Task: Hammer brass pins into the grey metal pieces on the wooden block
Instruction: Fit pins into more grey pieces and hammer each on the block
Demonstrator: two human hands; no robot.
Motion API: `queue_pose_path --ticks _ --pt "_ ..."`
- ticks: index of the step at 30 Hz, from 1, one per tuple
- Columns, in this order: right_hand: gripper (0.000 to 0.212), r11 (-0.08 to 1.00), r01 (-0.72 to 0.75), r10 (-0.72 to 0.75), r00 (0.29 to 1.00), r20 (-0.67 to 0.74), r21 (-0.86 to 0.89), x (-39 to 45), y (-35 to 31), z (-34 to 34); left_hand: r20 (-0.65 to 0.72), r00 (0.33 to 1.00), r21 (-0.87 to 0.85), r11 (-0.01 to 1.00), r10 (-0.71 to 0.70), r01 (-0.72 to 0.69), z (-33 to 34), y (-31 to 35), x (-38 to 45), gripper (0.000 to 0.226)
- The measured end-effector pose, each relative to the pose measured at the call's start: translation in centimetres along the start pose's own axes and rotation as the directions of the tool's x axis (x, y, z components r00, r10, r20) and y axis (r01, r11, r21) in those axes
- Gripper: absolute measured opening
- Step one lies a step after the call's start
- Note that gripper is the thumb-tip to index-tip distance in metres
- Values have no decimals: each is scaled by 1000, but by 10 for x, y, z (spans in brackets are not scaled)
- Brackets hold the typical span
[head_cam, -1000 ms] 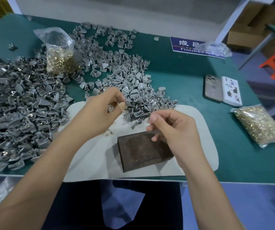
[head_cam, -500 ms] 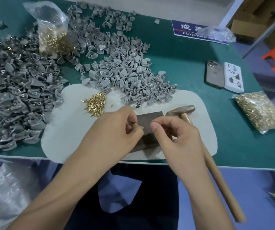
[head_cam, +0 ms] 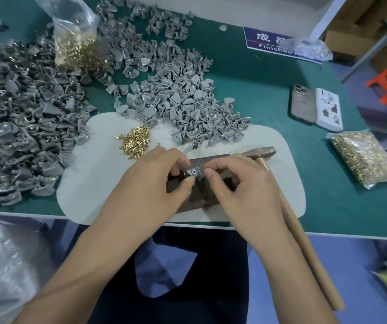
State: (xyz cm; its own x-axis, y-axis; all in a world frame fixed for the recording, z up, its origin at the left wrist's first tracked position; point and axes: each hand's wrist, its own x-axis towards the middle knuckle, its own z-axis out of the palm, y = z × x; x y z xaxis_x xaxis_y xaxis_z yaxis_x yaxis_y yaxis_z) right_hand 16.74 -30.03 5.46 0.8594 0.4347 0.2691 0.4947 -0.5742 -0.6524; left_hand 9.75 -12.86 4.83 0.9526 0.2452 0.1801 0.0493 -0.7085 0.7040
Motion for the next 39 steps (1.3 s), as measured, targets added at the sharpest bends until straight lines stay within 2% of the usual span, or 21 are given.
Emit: queue_pose_path --ticks 6,11,13,19,21,23,28,31,35,37,39 --pt "2 982 73 -57 994 95 -172 14 -15 5 -20 1000 -35 999 2 -3 2 -6 6 12" --pt "3 911 238 -187 967 175 -337 22 -23 -1 -60 998 -52 999 3 -7 3 -8 5 13" --pt "3 908 253 -197 961 194 -333 23 -24 -3 -82 997 -60 998 -2 -3 2 -10 5 11" --pt "5 968 163 -128 975 180 -192 18 -18 -2 -90 996 -88 996 -18 10 2 -11 3 10" --pt "5 960 193 -155 970 187 -204 18 -20 -5 -85 996 -79 997 -19 12 2 -11 3 10" --pt "8 917 271 -206 950 235 -293 19 -24 -7 -88 996 -40 999 -25 22 1 -11 3 9" --pt "10 723 421 -294 905 307 -548 18 -39 -1 -118 993 25 999 -22 25 2 -11 3 8" --pt "9 746 437 -327 898 295 -503 20 -33 1 -118 993 55 998 -23 30 2 -11 3 10" --pt "11 926 283 -220 942 252 -250 20 -19 -2 -112 993 74 997 -28 36 0 -12 1 9" --pt "10 954 243 -198 951 237 -178 19 -15 -2 -106 994 94 995 -29 39 -1 -12 1 9" --pt "10 950 257 -217 952 217 -177 21 -13 -2 -105 994 104 994 -36 47 -1 -11 1 9"
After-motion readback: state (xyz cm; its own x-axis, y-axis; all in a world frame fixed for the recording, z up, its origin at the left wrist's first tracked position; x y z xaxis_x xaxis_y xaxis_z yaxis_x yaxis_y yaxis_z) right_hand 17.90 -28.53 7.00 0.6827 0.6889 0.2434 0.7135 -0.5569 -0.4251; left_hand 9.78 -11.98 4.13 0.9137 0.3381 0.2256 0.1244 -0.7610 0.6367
